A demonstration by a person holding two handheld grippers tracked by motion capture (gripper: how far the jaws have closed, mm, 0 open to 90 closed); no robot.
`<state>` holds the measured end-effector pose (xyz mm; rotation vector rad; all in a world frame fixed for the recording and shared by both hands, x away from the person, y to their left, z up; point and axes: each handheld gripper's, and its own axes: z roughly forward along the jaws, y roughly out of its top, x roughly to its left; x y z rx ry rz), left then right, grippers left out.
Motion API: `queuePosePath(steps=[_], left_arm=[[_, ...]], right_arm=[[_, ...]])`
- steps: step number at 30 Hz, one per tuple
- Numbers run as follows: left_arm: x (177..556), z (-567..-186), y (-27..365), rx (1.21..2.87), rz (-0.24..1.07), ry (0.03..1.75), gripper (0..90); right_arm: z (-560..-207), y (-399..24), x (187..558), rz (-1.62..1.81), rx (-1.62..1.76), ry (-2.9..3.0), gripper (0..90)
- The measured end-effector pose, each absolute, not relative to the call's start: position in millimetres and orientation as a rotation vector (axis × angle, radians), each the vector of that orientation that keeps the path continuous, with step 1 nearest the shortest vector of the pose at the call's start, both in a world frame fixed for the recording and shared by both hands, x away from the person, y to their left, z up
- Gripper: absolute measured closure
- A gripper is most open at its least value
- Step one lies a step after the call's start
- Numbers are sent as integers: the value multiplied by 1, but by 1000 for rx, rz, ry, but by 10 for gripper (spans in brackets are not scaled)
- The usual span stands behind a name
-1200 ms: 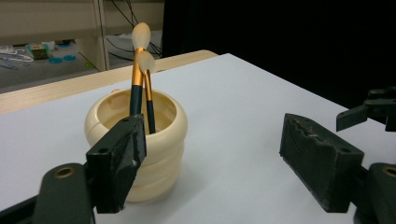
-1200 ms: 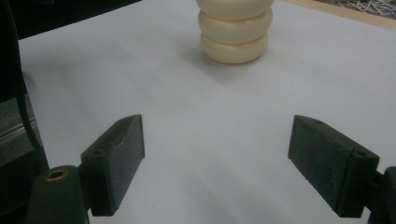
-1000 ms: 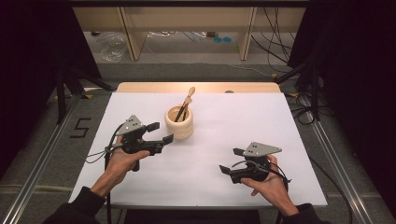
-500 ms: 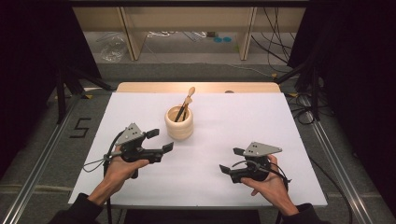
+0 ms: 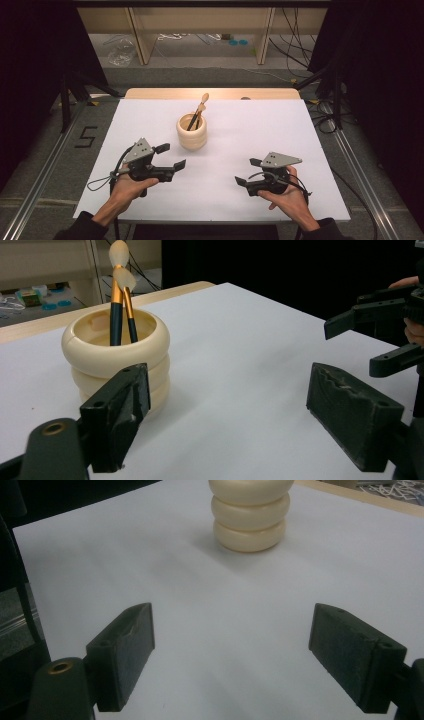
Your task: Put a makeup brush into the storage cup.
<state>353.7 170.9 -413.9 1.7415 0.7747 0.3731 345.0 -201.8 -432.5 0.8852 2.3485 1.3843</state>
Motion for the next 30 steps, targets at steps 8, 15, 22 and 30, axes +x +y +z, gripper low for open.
queuePosePath(steps=[8,15,22,30], left_arm=[[345,-417,172,1739,374,773,177],[341,-421,172,1746,372,779,177],[336,-425,172,1759,379,777,179],[336,-426,172,1759,388,781,180]], right_arm=[[-433,-201,345,1394,894,2353,195],[-433,-201,345,1401,894,2349,194],[-432,-202,345,1393,892,2360,194],[-433,-202,345,1388,889,2351,194]])
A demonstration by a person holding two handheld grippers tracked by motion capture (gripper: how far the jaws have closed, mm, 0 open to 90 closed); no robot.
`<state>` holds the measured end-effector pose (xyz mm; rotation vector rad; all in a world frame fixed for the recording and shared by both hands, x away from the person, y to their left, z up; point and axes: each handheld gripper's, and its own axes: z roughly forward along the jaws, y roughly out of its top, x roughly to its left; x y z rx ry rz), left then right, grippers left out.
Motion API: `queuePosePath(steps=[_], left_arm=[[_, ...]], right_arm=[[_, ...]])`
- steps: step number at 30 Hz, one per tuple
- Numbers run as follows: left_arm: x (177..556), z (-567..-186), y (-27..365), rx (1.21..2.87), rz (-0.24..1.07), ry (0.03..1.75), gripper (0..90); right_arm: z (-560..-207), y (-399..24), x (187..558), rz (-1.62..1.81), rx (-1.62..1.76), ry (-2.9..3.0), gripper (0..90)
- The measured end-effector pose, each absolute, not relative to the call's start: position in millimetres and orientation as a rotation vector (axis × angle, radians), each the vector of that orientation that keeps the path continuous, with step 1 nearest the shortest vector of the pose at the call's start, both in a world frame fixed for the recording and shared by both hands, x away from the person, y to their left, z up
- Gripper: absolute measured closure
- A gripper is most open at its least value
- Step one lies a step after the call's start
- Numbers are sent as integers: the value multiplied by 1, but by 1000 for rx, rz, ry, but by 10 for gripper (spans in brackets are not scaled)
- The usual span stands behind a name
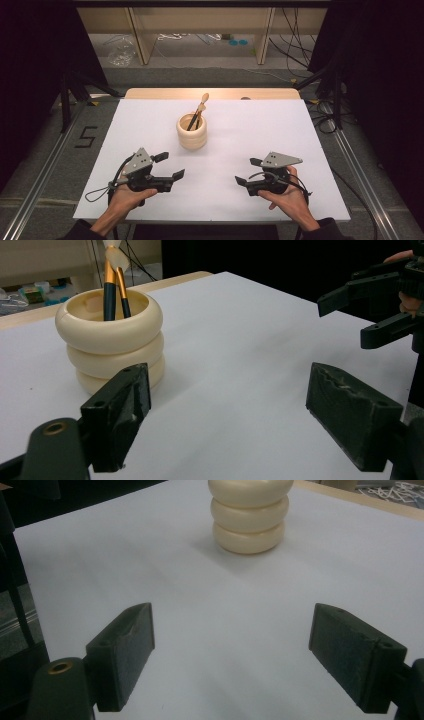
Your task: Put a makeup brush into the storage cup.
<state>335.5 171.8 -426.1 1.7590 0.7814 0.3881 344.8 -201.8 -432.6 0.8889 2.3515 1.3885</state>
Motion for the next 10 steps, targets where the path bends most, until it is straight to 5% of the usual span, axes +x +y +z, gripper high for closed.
queuePosePath(steps=[10], left_arm=[[336,-427,173,1759,384,790,181]], right_arm=[[-433,-201,345,1386,889,2364,193]])
